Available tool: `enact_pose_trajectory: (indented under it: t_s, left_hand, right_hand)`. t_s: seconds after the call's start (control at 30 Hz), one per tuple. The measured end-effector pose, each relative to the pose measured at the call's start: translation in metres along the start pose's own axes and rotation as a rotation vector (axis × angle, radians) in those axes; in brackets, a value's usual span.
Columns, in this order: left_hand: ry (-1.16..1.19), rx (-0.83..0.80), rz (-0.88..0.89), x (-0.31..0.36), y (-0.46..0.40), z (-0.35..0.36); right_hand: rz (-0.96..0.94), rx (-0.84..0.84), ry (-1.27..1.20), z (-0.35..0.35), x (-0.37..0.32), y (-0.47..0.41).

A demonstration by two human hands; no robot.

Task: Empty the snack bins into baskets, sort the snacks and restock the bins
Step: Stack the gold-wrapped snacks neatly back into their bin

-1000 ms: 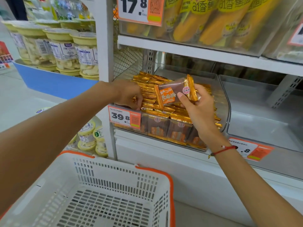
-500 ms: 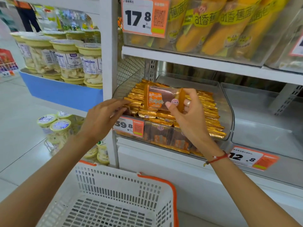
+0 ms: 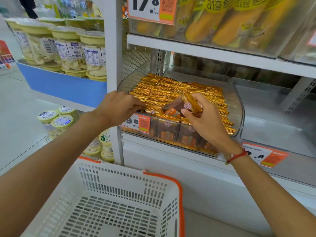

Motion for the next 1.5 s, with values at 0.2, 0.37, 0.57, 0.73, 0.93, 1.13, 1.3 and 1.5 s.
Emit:
enact_pose_trajectory:
  t_s: [0.2,0.37,0.57,0.73,0.93,1.13,1.3,1.5]
  left_hand:
    - [0.046,-0.132,-0.116,0.002,0.015,0.004]
    - [0.221,-0.019,-0.193,0.012,0.030,0.013]
    - [0.164,0.110,-0.076,0.015,0.031,0.022]
    - [0.086,0.103,-0.006,0.024,0.027,0.028]
    - [0.104,0.102,-0.030,0.024,0.029,0.031]
    - [0.284,0.167,0.039,0.053,0.009,0.015]
    - [0.266,0.101,0.146,0.070,0.000,0.019]
    - [0.146,0.200,0.048,0.059,0.015,0.028]
  right_hand:
    - [-0.039,0.169,-0.164,-0.030,-0.016,0.003]
    - [-0.056,0.011,-0.032,-0.022,-0.020,-0.005]
    - [-0.060,-0.353,0.363,-0.007,-0.030,-0.026]
    - [-0.101,-0.465,0.512,0.018,-0.029,-0.035]
    - [0.065,-0.411,0.333,0.028,-0.013,-0.038]
    - [-0.233,-0.090,0.431,0.024,-0.011,0.010]
    - [-0.220,-0.132,0.513,0.007,0.002,0.030]
    - [-0.209,-0.292,0.561,0.028,-0.008,0.021]
Point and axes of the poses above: each hand's wrist, its own y-axis away from the middle knuckle, its own z-axis out of the palm, x = y × z, the point moved 4 cm from there along -y, towards the middle knuckle, and after that the axes turned 6 degrees about -y, right-handed, at the moved point
